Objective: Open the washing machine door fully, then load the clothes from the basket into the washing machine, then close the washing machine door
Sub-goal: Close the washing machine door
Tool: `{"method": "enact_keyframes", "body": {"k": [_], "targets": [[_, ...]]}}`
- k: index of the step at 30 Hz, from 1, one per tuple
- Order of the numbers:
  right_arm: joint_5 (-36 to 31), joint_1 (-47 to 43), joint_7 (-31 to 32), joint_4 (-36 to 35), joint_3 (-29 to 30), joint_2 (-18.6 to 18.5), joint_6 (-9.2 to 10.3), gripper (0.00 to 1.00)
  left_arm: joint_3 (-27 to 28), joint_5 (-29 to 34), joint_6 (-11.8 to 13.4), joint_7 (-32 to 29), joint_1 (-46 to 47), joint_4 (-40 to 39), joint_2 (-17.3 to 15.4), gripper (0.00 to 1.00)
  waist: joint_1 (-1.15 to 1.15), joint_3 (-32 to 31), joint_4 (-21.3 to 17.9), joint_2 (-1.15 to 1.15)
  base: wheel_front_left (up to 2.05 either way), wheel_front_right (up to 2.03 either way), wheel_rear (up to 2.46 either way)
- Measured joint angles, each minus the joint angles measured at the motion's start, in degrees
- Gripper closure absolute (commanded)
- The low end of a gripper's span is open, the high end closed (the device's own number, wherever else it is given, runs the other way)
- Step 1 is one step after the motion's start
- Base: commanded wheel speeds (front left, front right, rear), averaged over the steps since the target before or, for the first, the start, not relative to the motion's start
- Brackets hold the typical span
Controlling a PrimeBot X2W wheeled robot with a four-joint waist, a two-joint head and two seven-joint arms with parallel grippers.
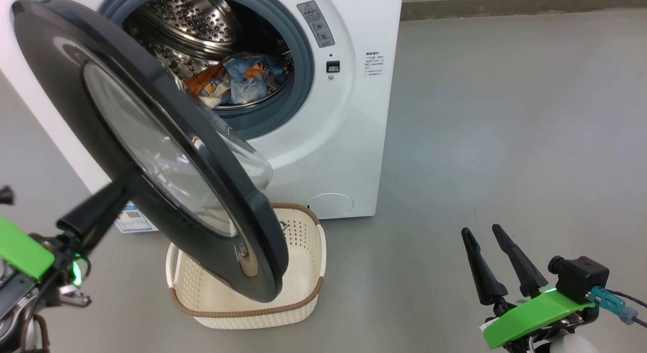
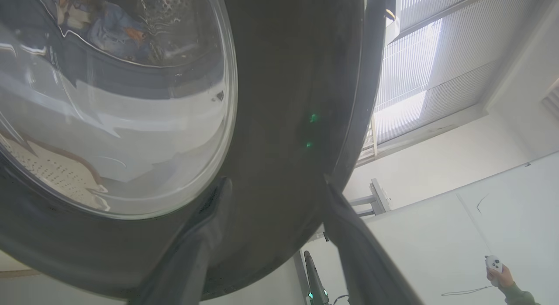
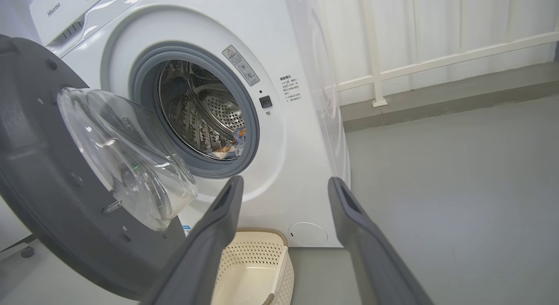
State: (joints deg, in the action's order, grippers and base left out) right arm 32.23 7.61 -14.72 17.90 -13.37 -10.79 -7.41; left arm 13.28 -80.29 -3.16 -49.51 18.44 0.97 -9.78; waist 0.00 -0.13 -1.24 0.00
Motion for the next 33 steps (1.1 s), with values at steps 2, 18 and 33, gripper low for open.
{"method": "enact_keyframes", "body": {"k": [2, 18, 33], "targets": [[-0.15, 0.0, 0.0, -0.19, 0.0, -0.01, 0.0, 0.0, 0.71, 1.83, -1.23, 2.89, -0.3, -0.99, 0.14, 0.0, 0.0, 0.04, 0.16, 0.0, 0.0, 0.0, 0.0], [-0.32, -0.01, 0.0, -0.57, 0.26, -0.14, 0.0, 0.0, -10.21, 27.27, -3.93, 37.73, -13.7, -7.94, -3.63, 0.0, 0.0, 0.38, -0.43, 0.0, 0.0, 0.0, 0.0], [-0.38, -0.01, 0.0, -0.63, 0.22, -0.14, 0.0, 0.0, -18.66, 41.84, -4.17, 60.91, -16.91, 3.65, -5.6, 0.0, 0.0, 0.04, -0.88, 0.0, 0.0, 0.0, 0.0]]}}
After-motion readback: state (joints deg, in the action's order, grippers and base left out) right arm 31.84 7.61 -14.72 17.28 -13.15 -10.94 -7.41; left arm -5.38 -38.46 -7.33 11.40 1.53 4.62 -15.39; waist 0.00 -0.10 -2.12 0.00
